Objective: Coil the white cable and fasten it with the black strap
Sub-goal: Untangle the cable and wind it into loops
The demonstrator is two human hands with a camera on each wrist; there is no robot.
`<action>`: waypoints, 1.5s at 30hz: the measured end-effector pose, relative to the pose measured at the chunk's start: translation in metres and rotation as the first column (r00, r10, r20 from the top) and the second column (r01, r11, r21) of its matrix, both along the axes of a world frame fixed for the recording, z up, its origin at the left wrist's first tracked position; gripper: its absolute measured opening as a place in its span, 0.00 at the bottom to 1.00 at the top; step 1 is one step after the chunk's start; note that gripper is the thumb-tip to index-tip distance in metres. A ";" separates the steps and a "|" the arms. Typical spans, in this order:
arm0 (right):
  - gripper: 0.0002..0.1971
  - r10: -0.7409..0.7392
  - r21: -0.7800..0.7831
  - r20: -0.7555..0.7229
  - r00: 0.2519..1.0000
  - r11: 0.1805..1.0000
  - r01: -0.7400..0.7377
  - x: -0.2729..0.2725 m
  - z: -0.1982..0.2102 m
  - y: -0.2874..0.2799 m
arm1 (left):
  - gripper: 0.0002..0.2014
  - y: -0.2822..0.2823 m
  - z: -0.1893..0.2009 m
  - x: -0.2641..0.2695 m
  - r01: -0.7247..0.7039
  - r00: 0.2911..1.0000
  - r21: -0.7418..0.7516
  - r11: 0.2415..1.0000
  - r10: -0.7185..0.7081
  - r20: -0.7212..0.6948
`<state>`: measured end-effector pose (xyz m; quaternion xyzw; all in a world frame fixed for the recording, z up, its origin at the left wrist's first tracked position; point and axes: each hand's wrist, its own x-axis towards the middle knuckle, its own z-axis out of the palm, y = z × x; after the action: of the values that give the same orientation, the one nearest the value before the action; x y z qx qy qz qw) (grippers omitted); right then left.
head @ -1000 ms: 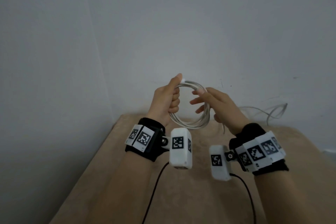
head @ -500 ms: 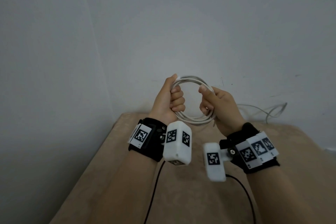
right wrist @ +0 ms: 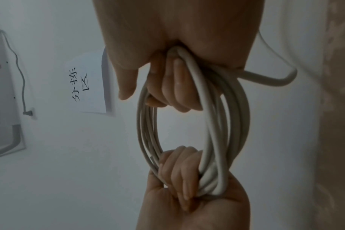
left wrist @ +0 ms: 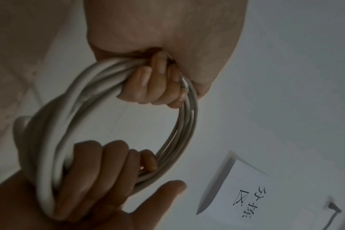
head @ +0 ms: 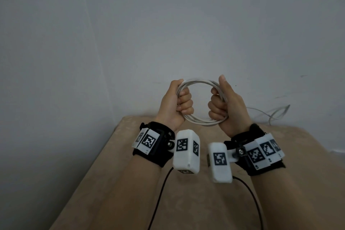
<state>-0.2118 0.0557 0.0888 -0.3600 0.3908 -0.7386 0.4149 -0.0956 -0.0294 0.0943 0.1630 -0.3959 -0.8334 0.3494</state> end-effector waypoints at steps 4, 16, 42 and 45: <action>0.17 -0.082 -0.031 -0.094 0.992 0.996 0.080 0.003 -0.001 0.000 | 0.23 0.001 -0.002 -0.001 -0.010 1.000 -0.008 1.000 0.010 -0.021; 0.17 -0.091 0.015 -0.135 0.987 0.995 0.094 -0.005 -0.005 -0.001 | 0.15 -0.005 -0.004 0.006 0.046 0.995 -0.195 0.980 -0.027 0.101; 0.13 0.004 0.149 -0.665 0.747 0.981 0.128 -0.001 -0.006 0.007 | 0.28 0.004 0.002 0.006 0.104 0.765 -0.740 0.665 0.421 0.486; 0.18 0.046 0.163 -0.596 0.802 0.985 0.064 -0.007 -0.001 0.012 | 0.29 -0.002 0.001 0.014 0.013 0.797 -0.703 0.711 0.417 0.437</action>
<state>-0.2190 0.0682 0.0874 -0.5345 0.5664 -0.5523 0.2972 -0.0813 -0.0316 0.0953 0.3093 -0.7334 -0.4983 0.3437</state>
